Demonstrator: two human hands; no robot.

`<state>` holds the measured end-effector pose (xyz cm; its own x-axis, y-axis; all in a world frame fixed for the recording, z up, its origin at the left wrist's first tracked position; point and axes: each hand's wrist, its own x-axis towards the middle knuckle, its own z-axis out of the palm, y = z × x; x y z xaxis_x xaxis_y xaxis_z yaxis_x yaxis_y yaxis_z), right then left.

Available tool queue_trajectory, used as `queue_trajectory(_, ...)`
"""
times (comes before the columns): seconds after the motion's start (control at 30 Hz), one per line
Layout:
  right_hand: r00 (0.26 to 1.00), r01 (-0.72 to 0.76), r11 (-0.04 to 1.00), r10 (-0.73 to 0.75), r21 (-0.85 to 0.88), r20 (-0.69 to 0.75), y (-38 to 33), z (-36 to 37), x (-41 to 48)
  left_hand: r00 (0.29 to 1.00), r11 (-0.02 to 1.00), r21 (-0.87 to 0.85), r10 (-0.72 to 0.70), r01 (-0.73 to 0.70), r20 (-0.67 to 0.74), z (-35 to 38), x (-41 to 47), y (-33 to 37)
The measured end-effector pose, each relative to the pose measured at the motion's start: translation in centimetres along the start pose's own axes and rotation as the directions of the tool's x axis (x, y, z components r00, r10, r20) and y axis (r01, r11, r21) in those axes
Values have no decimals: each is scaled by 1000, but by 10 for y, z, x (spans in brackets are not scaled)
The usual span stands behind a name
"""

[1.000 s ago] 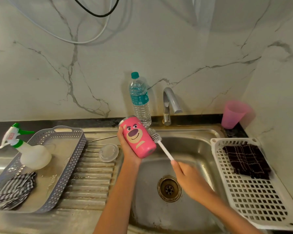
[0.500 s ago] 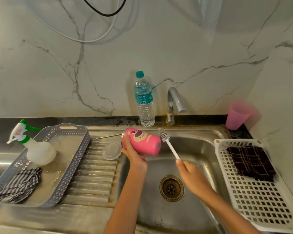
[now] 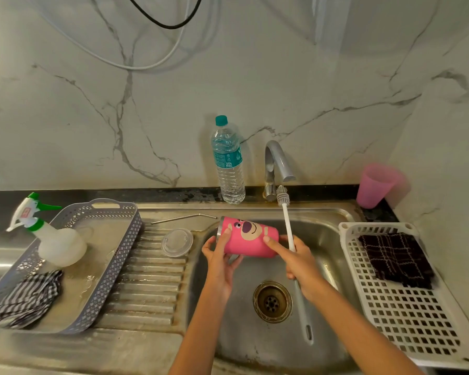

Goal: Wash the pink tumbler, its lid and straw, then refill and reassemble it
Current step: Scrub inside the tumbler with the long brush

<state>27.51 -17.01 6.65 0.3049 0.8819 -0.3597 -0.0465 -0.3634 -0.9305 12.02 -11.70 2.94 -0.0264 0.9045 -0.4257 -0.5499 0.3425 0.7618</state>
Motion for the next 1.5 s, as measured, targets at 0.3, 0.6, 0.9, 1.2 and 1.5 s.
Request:
queue_trajectory(0.3, 984, -154, 952, 124, 263, 125, 6, -1, 17, 990, 995, 39, -91, 87, 110, -10, -1, -5)
queue_trajectory(0.6, 999, -37, 997, 37, 68, 0, 4, 1, 13, 759, -310, 766, 174, -562, 627, -6, 18, 21)
queue_trajectory(0.9, 988, 151, 937, -130, -315, 87, -9, -17, 4, 820, 328, 752, 248, -572, 516, -12, 33, -3)
queue_trajectory(1.2, 950, 248, 378, -273, -892, 148, -3, -21, -23, 816, 354, 737, 308, -576, 490, -18, 39, -14)
queue_trajectory(1.5, 937, 283, 409, -310, -868, 160, -8, -12, -24, 817, 321, 759, 335, -567, 469, -11, 38, -2)
